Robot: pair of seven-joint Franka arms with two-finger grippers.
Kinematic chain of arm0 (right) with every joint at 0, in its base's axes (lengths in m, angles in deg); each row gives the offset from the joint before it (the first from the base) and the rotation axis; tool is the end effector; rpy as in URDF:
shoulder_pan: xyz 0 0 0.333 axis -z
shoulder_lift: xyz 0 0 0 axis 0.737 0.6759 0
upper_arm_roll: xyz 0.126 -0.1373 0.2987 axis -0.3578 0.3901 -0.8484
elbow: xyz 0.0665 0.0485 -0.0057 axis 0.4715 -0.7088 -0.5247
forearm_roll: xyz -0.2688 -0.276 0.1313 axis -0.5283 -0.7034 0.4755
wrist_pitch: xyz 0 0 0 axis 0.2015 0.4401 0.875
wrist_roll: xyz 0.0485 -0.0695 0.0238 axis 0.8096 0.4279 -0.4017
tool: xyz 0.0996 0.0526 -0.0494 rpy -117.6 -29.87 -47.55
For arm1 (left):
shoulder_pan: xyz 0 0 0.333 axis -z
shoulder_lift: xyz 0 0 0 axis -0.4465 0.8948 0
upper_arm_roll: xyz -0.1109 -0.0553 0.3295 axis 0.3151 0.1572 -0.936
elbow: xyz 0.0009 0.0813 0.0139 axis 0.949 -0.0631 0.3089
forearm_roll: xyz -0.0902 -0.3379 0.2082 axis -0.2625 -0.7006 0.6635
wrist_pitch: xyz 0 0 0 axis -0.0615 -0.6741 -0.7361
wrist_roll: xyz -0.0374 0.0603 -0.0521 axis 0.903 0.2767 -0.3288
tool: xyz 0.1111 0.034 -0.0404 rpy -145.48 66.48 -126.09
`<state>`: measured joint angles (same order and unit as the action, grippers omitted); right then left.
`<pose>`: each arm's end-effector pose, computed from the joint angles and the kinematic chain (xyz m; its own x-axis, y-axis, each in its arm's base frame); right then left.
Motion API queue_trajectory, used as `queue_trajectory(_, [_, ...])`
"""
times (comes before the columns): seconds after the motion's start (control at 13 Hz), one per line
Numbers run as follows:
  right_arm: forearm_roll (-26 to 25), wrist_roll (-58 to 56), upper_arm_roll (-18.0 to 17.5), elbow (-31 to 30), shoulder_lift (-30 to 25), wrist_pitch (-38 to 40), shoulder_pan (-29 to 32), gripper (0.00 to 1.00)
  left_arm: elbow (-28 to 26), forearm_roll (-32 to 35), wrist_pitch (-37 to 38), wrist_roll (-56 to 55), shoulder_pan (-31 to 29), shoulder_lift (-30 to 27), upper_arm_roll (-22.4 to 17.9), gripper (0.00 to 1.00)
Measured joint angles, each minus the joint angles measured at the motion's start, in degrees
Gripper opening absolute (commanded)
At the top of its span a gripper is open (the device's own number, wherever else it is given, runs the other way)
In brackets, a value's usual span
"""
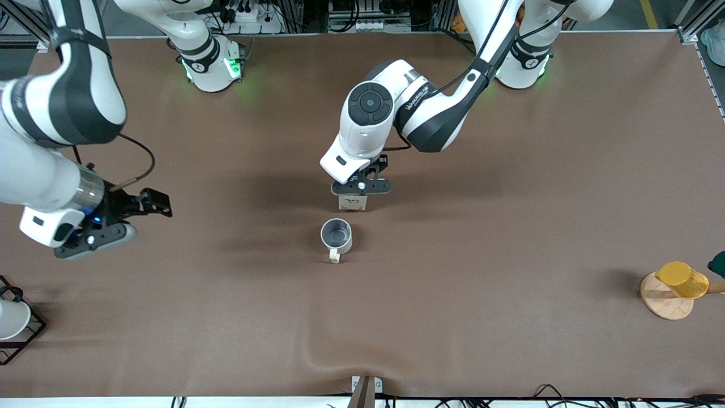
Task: Place milk next to cup
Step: 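Lower the milk carton beside the mug with the left gripper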
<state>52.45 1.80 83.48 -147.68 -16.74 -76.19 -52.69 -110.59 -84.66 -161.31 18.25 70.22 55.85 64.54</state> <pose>0.6584 0.0588 0.5209 0.9541 0.2979 -0.0296 0.2943 -0.9515 -0.0899 0.5200 -0.5602 0.3932 0.9920 0.0553 -0.1132 0.0704 -0.9884 0.1347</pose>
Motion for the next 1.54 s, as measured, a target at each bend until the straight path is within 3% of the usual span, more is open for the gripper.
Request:
queue_trajectory(0.62, [0.0, -0.2, -0.2, -1.0, -2.3, 3.9, 3.6, 1.00, 0.1, 0.0, -5.9, 0.0, 0.9, 3.2, 0.1, 0.56])
queue_trajectory(0.69, [0.0, -0.2, -0.1, -1.1, -2.3, 3.9, 3.6, 1.00, 0.1, 0.0, -6.0, 0.0, 1.1, 3.4, 0.1, 0.65])
queue_trajectory(0.77, [0.0, -0.2, -0.1, -1.2, -2.3, 3.9, 3.6, 1.00, 0.1, 0.0, -6.1, 0.0, 1.1, 3.5, 0.1, 1.00])
queue_trajectory(1.54, [-0.9, -0.2, 0.1, -3.9, -4.6, 2.4, 5.8, 1.00, 2.4, 0.0, -3.8, -0.5, 0.3, 1.1, -0.9, 1.00])
